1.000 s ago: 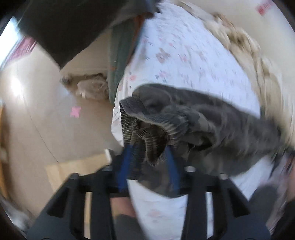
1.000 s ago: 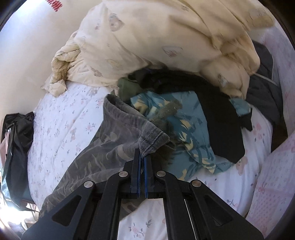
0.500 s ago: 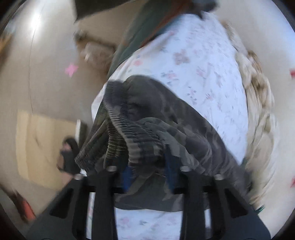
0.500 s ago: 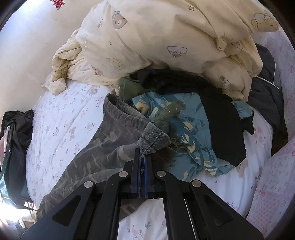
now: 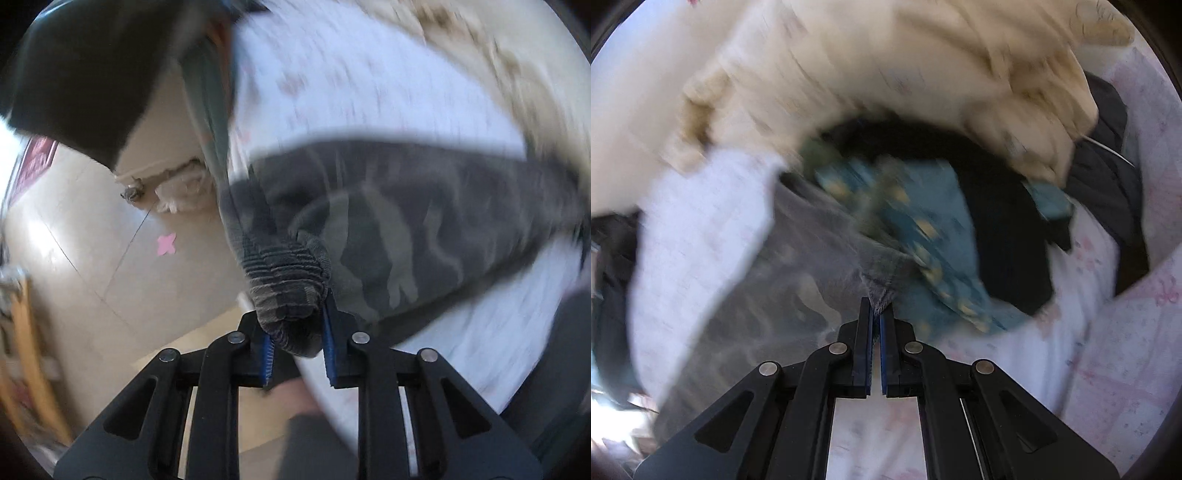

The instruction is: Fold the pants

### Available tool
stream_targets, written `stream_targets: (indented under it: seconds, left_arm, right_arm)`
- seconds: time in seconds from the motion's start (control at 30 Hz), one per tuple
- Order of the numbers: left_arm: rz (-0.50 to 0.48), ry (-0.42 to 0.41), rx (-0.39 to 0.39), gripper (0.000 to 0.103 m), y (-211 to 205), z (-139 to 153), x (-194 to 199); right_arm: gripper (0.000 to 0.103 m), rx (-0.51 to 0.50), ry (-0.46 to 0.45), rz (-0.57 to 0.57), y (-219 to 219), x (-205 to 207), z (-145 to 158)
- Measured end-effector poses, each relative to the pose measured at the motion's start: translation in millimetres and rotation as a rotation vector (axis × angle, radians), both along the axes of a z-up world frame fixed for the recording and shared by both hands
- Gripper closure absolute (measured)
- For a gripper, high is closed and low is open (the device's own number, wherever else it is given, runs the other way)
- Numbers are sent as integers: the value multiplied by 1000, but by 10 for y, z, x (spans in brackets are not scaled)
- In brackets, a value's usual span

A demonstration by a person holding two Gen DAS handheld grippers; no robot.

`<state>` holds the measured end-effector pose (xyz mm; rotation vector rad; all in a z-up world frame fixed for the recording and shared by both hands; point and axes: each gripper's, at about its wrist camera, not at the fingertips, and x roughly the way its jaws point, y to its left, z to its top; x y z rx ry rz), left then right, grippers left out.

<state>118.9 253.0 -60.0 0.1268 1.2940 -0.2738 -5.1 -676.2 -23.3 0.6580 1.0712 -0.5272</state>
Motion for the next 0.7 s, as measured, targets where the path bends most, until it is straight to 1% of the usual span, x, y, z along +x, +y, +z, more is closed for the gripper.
stream_targets:
  seconds: [0.03, 0.07, 0.1, 0.13, 0.17, 0.23, 0.27, 0.3, 0.33, 0.37, 0.4, 0.43, 0.47, 0.5, 0.53, 0.63, 0.67, 0.7]
  left_arm:
    - [-44, 17, 46, 85, -36, -121, -37]
    - [-71, 59, 74, 84, -67, -269, -41]
    - [-69, 105, 81, 83, -79, -391, -23]
    - [-65, 131, 89, 83, -92, -455, -14]
    - [-66, 142, 98, 83, -107, -492, -14]
    - [-91, 140, 125, 79, -138, -481, -25]
    - [-93, 156, 130, 69, -124, -470, -23]
    - [-77, 168, 149, 51, -80, -447, -22]
    - [-56, 165, 163, 45, -21, -396, -28]
    - [-47, 156, 157, 41, 39, -321, -45]
    - [-44, 139, 146, 41, 86, -255, -73]
    - [-32, 115, 138, 41, 150, -168, -94]
    - [-1, 83, 130, 41, 249, -46, -110]
    - [47, 54, 102, 41, 358, 75, -123]
    - [89, 36, 66, 41, 428, 162, -145]
    - [295, -1, -68, 41, 688, 446, -151]
    - [343, -4, -126, 41, 721, 489, -143]
    - [362, -2, -180, 41, 650, 527, -140]
  right_arm:
    - [102, -10, 53, -4, -8, 17, -116]
    - [102, -10, 85, -15, -20, 33, -202]
    - [101, -3, 101, -21, -24, 58, -264]
    - [97, 9, 114, -12, -16, 102, -323]
    - [96, 3, 148, 3, 3, 153, -368]
    - [89, -20, 197, 9, 24, 200, -371]
    - [87, -30, 211, 4, 25, 205, -337]
    - [84, -46, 214, -1, 36, 203, -291]
    - [83, -76, 213, -4, 71, 204, -208]
    - [82, -107, 210, -1, 120, 209, -129]
    - [78, -141, 207, 1, 187, 214, -54]
    - [72, -189, 198, 9, 294, 213, 41]
    - [68, -216, 183, 18, 394, 214, 118]
    - [54, -238, 153, 28, 509, 193, 200]
    - [45, -262, 116, 48, 677, 172, 290]
    - [45, -295, 44, 119, 1128, 214, 479]
    - [44, -294, 20, 146, 1267, 217, 543]
    - [45, -289, -9, 176, 1418, 237, 596]
